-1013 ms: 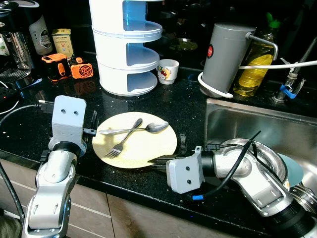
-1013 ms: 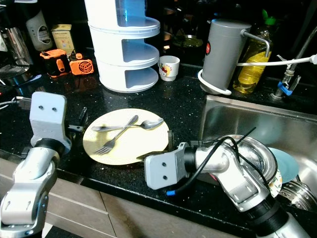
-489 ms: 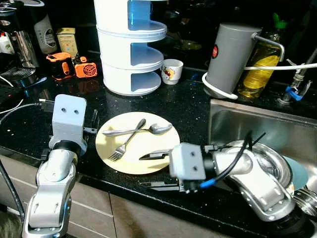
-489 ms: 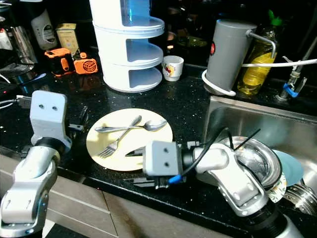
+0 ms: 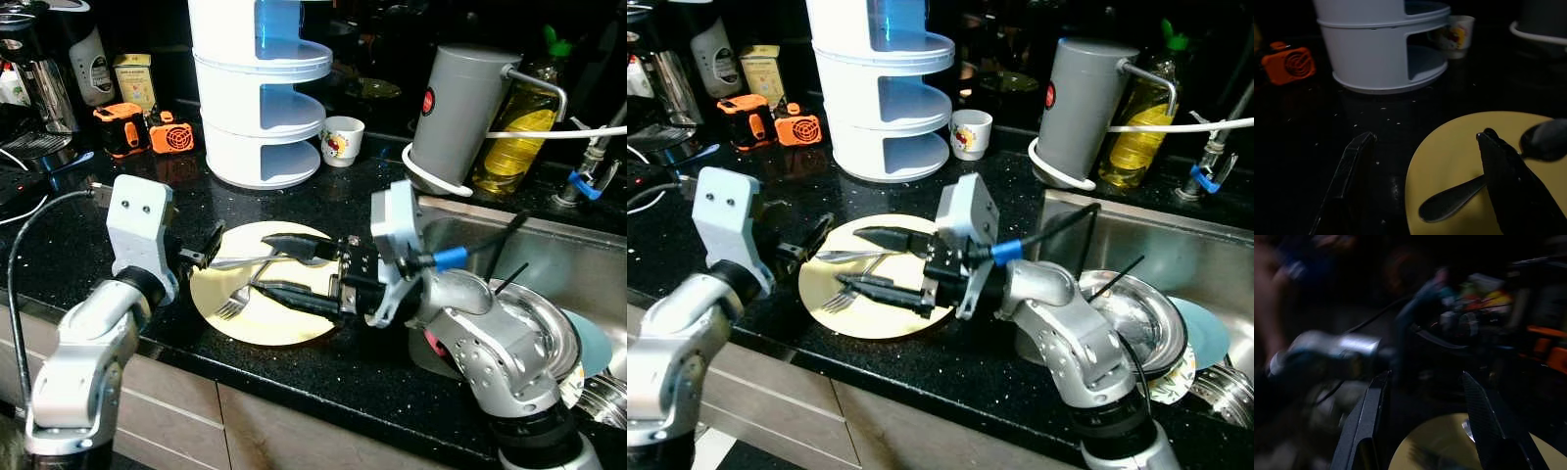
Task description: Kitchen organization
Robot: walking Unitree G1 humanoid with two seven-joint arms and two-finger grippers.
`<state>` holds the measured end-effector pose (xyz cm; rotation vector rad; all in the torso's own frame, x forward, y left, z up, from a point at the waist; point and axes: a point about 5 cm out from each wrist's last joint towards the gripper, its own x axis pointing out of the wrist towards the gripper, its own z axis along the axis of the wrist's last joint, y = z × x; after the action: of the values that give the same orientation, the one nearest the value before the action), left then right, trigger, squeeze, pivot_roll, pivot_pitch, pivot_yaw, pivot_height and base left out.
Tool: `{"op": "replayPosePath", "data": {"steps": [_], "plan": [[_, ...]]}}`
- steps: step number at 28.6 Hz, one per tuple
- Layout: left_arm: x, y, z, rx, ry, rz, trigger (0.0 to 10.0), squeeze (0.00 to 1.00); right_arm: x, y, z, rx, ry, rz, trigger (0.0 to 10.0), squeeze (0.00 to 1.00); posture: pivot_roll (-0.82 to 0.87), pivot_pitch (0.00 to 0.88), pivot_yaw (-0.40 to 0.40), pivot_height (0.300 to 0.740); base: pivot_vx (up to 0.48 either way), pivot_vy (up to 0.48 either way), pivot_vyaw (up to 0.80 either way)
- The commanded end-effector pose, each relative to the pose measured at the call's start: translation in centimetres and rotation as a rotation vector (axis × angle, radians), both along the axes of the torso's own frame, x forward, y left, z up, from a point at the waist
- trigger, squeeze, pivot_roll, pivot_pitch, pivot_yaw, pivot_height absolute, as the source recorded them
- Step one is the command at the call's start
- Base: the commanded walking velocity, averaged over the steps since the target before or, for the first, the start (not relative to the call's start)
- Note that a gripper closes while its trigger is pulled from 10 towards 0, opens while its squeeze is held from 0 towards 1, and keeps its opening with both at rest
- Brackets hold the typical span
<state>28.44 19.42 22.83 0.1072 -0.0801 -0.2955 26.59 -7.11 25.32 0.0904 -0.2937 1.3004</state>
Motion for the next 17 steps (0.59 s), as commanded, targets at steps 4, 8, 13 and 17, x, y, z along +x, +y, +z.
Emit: {"op": "replayPosePath", "data": {"steps": [4,8,13,17], "plan": [[0.9,2.4,0.6,0.062,0.012,-0.04,10.0,0.0,0.4,-0.2,-1.2,0.195,0.215,-0.046,10.0,0.0,0.08,0.0,-0.04,0.74,0.0,0.0,0.0],[1.5,3.1,1.1,0.14,0.025,-0.116,10.0,0.0,0.2,-0.2,-2.1,0.267,0.288,-0.075,10.0,0.0,0.07,0.0,-0.035,0.74,0.0,0.0,0.0],[1.5,3.1,0.7,0.225,0.098,-0.304,10.0,0.0,0.0,0.1,-3.2,0.274,0.334,-0.13,10.0,0.0,0.06,0.0,-0.031,0.74,0.0,0.0,0.0],[2.3,3.4,0.9,0.257,0.097,-0.394,10.0,0.0,-0.1,0.3,-3.3,0.247,0.349,-0.139,10.0,0.0,0.04,0.0,-0.028,0.74,0.0,0.0,0.0]]}}
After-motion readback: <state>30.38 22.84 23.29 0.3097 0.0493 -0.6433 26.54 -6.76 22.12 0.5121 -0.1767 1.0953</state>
